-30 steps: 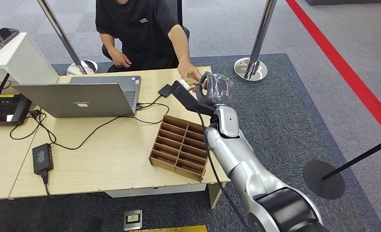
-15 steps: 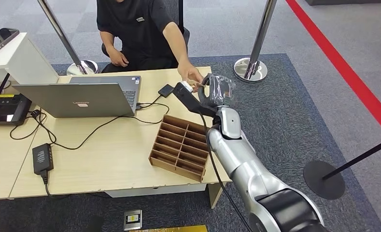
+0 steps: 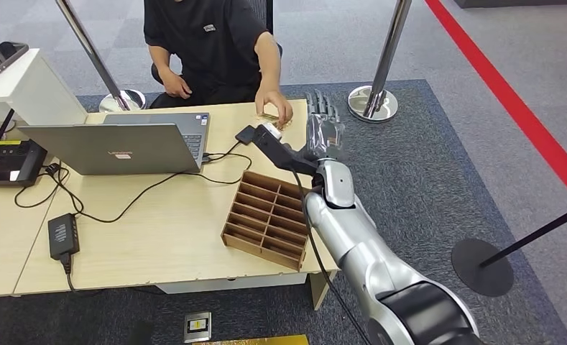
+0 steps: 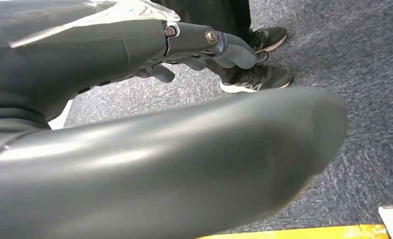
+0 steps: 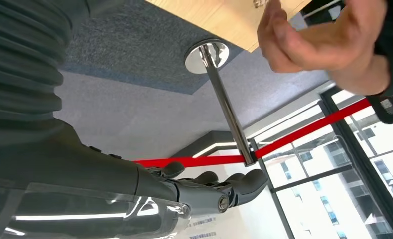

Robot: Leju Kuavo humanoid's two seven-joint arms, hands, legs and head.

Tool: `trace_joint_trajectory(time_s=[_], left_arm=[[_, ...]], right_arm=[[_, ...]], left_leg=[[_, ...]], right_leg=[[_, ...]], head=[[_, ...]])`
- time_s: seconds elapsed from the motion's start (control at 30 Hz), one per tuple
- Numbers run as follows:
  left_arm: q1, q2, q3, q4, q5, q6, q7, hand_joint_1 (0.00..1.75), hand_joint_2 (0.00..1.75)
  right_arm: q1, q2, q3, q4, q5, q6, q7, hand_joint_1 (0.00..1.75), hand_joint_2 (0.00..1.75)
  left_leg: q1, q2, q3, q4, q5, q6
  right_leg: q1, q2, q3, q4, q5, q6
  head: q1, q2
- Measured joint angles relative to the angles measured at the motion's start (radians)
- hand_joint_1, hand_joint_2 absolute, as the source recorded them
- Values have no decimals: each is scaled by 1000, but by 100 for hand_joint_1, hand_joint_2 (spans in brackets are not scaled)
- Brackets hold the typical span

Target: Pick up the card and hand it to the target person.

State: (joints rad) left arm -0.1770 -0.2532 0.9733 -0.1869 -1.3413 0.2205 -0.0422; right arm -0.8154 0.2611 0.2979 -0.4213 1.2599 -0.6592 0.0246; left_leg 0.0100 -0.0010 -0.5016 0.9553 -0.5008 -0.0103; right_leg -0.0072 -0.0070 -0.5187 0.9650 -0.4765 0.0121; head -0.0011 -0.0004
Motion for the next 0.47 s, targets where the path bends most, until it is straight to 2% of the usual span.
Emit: trace_joint_trajectory(time_s=[0.3,0.43,0.47], left_arm=[[10,2,6,0,24,11,-3,0,0],[18,3,9,0,34,18,-12,0,0],[19,3,9,0,36,19,-14,0,0]], right_arm=[[-7,37,0,5,5,-2,-14,0,175],[-6,45,0,5,-2,-22,-35,0,0],[-5,46,0,5,-3,-26,-38,0,0]], left_leg=[[0,0,0,0,0,0],[0,0,0,0,0,0],[0,0,0,0,0,0]], right_leg=[[0,0,0,0,0,0],[0,0,0,0,0,0],[0,0,0,0,0,0]], head=[[0,0],[0,0],[0,0]])
